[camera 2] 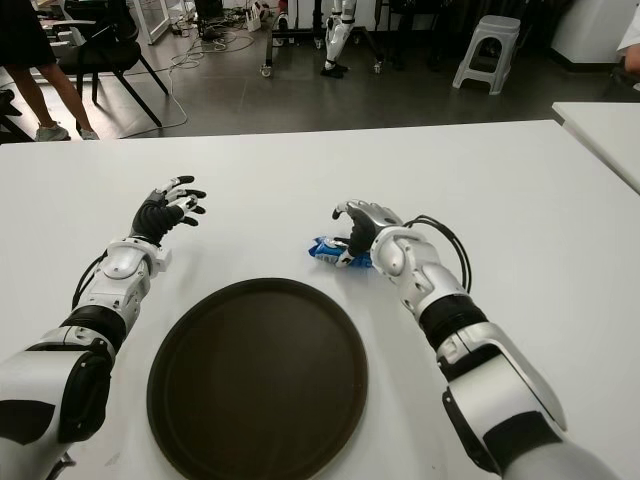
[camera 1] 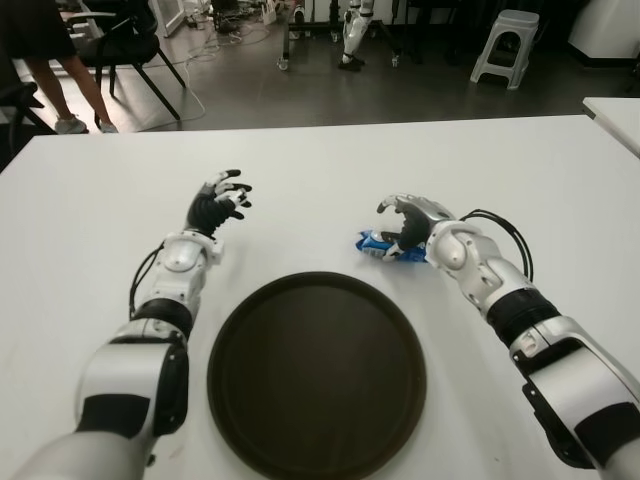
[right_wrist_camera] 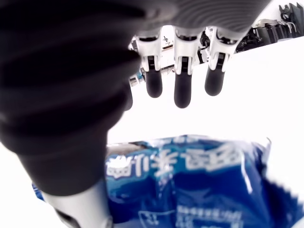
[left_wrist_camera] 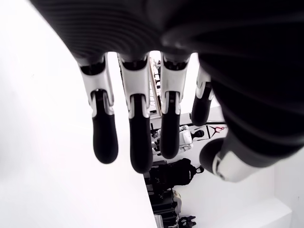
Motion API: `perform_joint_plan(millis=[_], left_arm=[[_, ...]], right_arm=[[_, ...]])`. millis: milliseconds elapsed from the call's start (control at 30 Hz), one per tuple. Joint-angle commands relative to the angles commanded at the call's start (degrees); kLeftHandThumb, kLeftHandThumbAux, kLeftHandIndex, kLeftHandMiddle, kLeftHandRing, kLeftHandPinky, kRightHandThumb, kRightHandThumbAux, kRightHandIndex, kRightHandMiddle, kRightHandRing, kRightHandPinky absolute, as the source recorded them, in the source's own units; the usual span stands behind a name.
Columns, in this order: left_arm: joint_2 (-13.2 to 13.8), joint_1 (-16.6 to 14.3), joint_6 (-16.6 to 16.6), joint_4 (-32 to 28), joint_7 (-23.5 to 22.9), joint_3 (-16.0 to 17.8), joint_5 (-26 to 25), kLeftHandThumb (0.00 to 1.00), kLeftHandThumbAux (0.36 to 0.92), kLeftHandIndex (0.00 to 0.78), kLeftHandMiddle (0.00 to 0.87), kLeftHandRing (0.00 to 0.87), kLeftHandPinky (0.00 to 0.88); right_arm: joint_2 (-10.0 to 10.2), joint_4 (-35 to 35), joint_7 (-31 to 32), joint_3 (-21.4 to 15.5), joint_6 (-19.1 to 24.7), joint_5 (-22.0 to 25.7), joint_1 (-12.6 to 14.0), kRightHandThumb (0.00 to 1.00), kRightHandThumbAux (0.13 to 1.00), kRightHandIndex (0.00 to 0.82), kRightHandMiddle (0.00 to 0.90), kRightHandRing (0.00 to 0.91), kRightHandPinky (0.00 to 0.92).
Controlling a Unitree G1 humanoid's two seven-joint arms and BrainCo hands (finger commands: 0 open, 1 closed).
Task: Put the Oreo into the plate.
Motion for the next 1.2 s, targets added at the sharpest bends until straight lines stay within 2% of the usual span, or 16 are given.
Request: perform_joint_plan(millis=[400, 533, 933, 1200], left_arm=[[-0.01, -0.06, 0.12, 0.0, 0.54, -0.25, 0.19, 0.213, 0.663, 0.201, 0.333, 0.4, 0.454], [-0.14, -0.05, 0.04, -0.06, 0.44, -0.09, -0.02, 0.221, 0.675, 0.203, 0.338, 0.406, 0.459], [-0.24, -0.08, 0.12, -0.1, 0.24, 0.03, -0.27, 0.204, 0.644, 0.192, 0.325, 0.4, 0.456], [-0.32, -0.1, 0.29, -0.12, 0.54, -0.03, -0.19, 0.221, 0.678, 0.193, 0.331, 0.401, 0.453]], right_arm=[[-0.73, -0.32, 0.11, 0.31, -1.12, -0.28, 0.24, 0.039, 0.922, 0.501, 0.723, 0.737, 0.718], [-0.99, -0.2, 0.51, 0.79, -1.11, -0.82, 0.04, 0.048, 0.925, 0.485, 0.725, 0.737, 0.712], [-1.52, 0.02, 1.23, 1.66, -1.11, -1.71, -0.11, 0.076, 0.934, 0.466, 0.728, 0.742, 0.724], [-1.77, 0.43, 1.1, 2.26, -1.11, -2.4, -0.22, 0.088, 0.934, 0.461, 0.714, 0.73, 0.716]])
